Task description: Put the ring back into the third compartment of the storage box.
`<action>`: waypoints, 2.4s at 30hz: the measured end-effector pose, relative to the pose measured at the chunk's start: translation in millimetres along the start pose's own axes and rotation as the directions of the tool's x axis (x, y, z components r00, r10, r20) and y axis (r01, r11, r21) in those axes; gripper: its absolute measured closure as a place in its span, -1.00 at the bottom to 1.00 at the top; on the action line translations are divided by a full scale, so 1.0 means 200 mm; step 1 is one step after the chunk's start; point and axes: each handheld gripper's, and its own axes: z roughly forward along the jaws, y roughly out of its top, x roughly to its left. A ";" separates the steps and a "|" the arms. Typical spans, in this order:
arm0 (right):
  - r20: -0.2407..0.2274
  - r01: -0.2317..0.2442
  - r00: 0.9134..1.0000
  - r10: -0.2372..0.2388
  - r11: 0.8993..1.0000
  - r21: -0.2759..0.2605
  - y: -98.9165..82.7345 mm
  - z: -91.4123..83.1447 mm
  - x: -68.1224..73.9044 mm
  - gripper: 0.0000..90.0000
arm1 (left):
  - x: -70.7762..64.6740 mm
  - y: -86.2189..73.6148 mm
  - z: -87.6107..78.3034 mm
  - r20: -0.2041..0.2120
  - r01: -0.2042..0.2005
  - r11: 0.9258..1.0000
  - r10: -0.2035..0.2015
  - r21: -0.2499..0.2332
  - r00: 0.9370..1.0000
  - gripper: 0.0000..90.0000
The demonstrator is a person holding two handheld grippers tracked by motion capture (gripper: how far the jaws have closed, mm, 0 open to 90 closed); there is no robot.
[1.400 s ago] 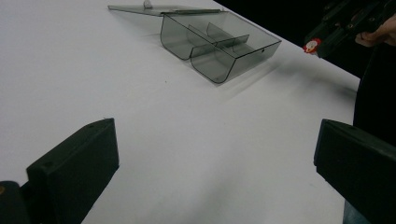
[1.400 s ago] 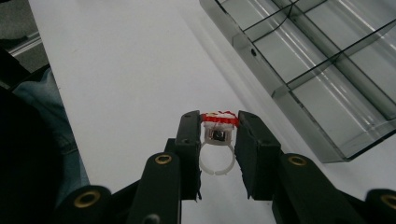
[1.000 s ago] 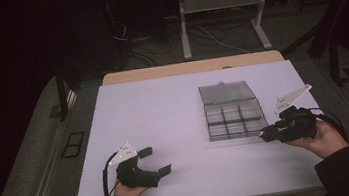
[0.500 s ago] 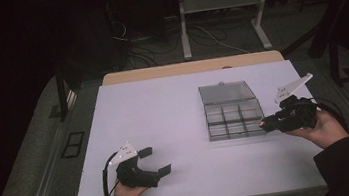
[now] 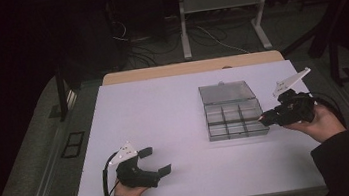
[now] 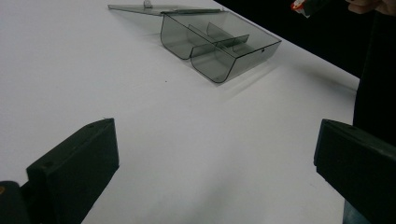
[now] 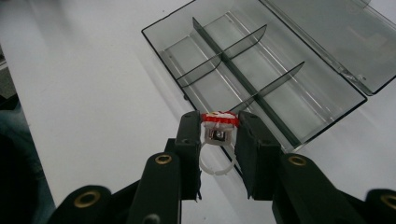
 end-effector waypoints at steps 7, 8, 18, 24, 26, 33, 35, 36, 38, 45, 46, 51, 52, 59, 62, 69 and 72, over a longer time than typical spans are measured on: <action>0.010 -0.016 1.000 0.016 1.000 -0.006 0.01 0.02 -0.03 0.55 | 0.00 0.00 0.00 0.001 0.000 1.000 0.000 0.000 1.000 -1.00; 0.010 -0.020 1.000 0.020 1.000 -0.007 0.01 0.02 -0.04 0.55 | 0.00 0.00 0.00 0.001 0.000 1.000 0.000 0.000 1.000 -1.00; 0.024 -0.042 0.999 0.042 0.999 -0.008 0.02 0.07 -0.08 0.54 | 0.00 0.00 0.00 0.003 0.000 1.000 0.000 -0.001 1.000 -1.00; 0.028 -0.055 0.998 0.055 0.998 -0.002 0.01 0.11 -0.10 0.54 | 0.00 0.00 0.00 0.003 -0.002 1.000 0.002 -0.001 1.000 -1.00; 0.025 -0.065 0.998 0.065 0.998 -0.007 0.00 0.12 -0.12 0.55 | 0.00 0.00 0.00 0.004 -0.002 1.000 0.002 -0.001 1.000 -1.00; 0.026 -0.086 0.996 0.086 0.996 -0.011 -0.02 0.16 -0.14 0.55 | 0.00 0.00 0.00 0.004 -0.002 1.000 0.002 0.000 1.000 -1.00; 0.027 -0.092 0.995 0.092 0.996 -0.012 -0.03 0.17 -0.15 0.55 | 0.00 0.00 0.00 0.004 -0.003 1.000 0.003 0.000 1.000 -1.00; 0.027 -0.094 0.995 0.094 0.996 -0.009 -0.03 0.17 -0.15 0.54 | 0.00 0.00 0.00 0.004 -0.003 1.000 0.003 0.000 1.000 -1.00; 0.028 -0.099 0.995 0.099 0.995 -0.008 -0.04 0.18 -0.15 0.55 | 0.00 0.00 0.00 0.004 -0.003 1.000 0.003 0.000 1.000 -1.00; 0.028 -0.106 0.994 0.106 0.994 -0.003 -0.05 0.22 -0.16 0.55 | 0.00 0.00 0.00 0.005 -0.003 1.000 0.003 0.000 1.000 -1.00; 0.026 -0.107 0.994 0.107 0.994 -0.003 -0.05 0.23 -0.16 0.55 | 0.00 0.00 0.00 0.004 -0.003 1.000 0.003 0.001 1.000 -1.00; 0.025 -0.117 0.993 0.117 0.993 -0.002 -0.05 0.25 -0.16 0.54 | 0.00 0.00 0.00 0.005 -0.006 1.000 0.006 0.003 1.000 -1.00; 0.024 -0.118 0.993 0.118 0.993 -0.001 -0.06 0.26 -0.16 0.54 | 0.00 0.00 0.00 0.005 -0.005 1.000 0.005 0.003 1.000 -1.00; 0.020 -0.123 0.992 0.123 0.992 -0.002 -0.06 0.29 -0.17 0.54 | 0.00 0.00 0.00 0.005 -0.006 1.000 0.006 0.004 1.000 -1.00; 0.017 -0.122 0.992 0.122 0.993 -0.002 -0.06 0.31 -0.17 0.54 | 0.00 0.00 0.00 0.005 -0.005 1.000 0.005 0.004 1.000 -1.00; 0.015 -0.125 0.992 0.125 0.992 0.000 -0.06 0.34 -0.17 0.54 | 0.00 0.00 0.00 0.006 -0.006 1.000 0.006 0.005 1.000 -1.00; 0.013 -0.127 0.992 0.127 0.992 0.000 -0.06 0.36 -0.18 0.54 | 0.00 0.00 0.00 0.006 -0.007 1.000 0.007 0.005 1.000 -1.00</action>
